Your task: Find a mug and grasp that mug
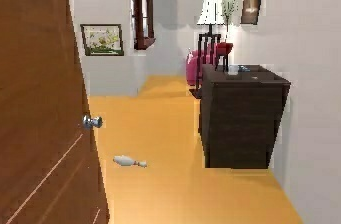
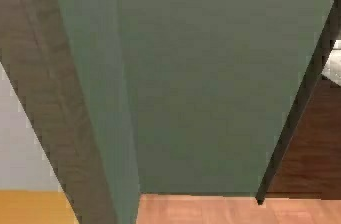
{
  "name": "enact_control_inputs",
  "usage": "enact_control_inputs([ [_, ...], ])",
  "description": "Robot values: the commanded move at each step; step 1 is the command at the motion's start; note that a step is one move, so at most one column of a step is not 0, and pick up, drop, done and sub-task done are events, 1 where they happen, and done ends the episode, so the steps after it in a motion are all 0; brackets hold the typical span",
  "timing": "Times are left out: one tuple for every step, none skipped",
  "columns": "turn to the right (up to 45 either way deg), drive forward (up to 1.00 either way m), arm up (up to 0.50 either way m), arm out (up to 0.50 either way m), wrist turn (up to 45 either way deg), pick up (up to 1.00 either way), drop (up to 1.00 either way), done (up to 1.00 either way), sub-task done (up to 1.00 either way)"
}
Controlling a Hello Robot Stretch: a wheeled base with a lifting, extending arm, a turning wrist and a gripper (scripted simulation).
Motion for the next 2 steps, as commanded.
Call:
enact_control_inputs([
  [0.0, 1.0, 0.0, 0.0, 0.0, 0.0, 0.0, 0.0, 0.0],
  [3.0, 0.0, 0.0, 0.0, 0.0, 0.0, 0.0, 0.0, 0.0],
])
